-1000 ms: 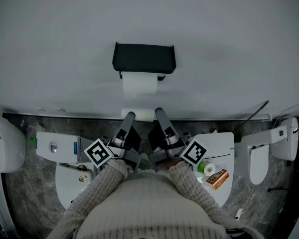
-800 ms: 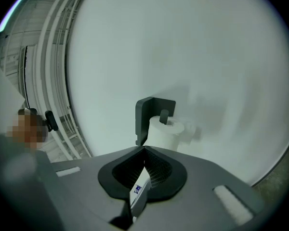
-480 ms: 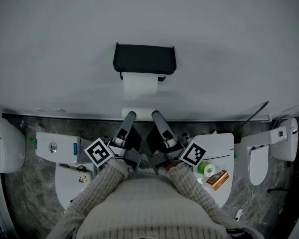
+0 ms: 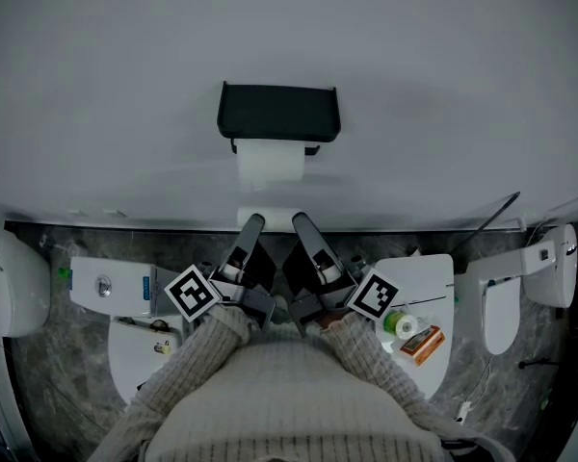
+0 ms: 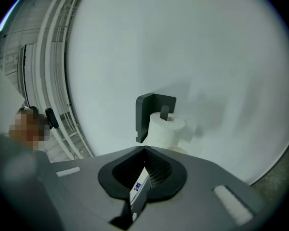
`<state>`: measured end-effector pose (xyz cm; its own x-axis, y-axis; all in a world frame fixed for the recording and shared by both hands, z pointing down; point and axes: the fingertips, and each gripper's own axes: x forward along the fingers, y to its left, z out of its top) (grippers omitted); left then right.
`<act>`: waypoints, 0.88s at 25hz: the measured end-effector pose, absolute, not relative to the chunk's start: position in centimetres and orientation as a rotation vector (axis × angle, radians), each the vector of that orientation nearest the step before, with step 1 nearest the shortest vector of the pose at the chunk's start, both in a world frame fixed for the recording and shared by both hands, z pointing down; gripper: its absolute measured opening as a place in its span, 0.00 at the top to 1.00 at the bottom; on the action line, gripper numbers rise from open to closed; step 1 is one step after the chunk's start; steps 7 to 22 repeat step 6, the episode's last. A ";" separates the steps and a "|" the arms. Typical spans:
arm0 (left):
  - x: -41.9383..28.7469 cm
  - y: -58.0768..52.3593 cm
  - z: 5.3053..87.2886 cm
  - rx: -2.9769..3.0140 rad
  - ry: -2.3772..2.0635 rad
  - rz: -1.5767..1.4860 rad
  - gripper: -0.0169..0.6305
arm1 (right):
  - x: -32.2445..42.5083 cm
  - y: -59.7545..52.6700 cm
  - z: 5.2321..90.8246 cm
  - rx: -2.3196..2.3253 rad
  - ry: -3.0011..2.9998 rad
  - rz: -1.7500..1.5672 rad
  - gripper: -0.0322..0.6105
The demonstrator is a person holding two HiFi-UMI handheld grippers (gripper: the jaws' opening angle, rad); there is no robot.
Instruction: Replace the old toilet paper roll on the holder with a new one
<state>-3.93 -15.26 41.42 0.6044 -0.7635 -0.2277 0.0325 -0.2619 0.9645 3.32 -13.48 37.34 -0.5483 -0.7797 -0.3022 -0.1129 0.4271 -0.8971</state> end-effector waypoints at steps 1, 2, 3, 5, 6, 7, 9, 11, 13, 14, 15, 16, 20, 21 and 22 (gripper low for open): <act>-3.9 -15.3 41.4 1.676 -0.610 -0.856 0.73 | 3.3 -13.5 37.3 -0.757 1.941 -1.145 0.95; -3.9 -15.3 41.3 1.677 -0.608 -0.856 0.73 | 3.4 -13.5 37.3 -0.758 1.941 -1.144 0.95; -3.9 -15.3 41.3 1.678 -0.607 -0.854 0.73 | 3.3 -13.5 37.3 -0.760 1.941 -1.143 0.95; -3.8 -15.2 41.3 1.677 -0.604 -0.848 0.73 | 3.3 -13.4 37.2 -0.762 1.942 -1.141 0.95; -3.8 -15.2 41.3 1.675 -0.603 -0.844 0.72 | 3.3 -13.4 37.2 -0.763 1.942 -1.141 0.95; -3.8 -15.2 41.3 1.675 -0.603 -0.844 0.72 | 3.3 -13.4 37.2 -0.763 1.942 -1.141 0.95; -3.8 -15.2 41.3 1.675 -0.603 -0.844 0.72 | 3.3 -13.4 37.2 -0.763 1.942 -1.141 0.95; -3.8 -15.2 41.3 1.675 -0.603 -0.844 0.72 | 3.3 -13.4 37.2 -0.763 1.942 -1.141 0.95; -3.8 -15.2 41.3 1.675 -0.603 -0.844 0.72 | 3.3 -13.4 37.2 -0.763 1.942 -1.141 0.95; -3.8 -15.2 41.3 1.675 -0.603 -0.844 0.72 | 3.3 -13.4 37.2 -0.763 1.942 -1.141 0.95; -3.8 -15.2 41.3 1.675 -0.603 -0.844 0.72 | 3.3 -13.4 37.2 -0.763 1.942 -1.141 0.95; -3.8 -15.2 41.3 1.675 -0.603 -0.844 0.72 | 3.3 -13.4 37.2 -0.763 1.942 -1.141 0.95; -3.8 -15.2 41.3 1.675 -0.603 -0.844 0.72 | 3.3 -13.4 37.2 -0.763 1.942 -1.141 0.95; -3.8 -15.2 41.3 1.675 -0.603 -0.844 0.72 | 3.3 -13.4 37.2 -0.763 1.942 -1.141 0.95; -3.8 -15.2 41.3 1.675 -0.603 -0.844 0.72 | 3.3 -13.4 37.2 -0.763 1.942 -1.141 0.95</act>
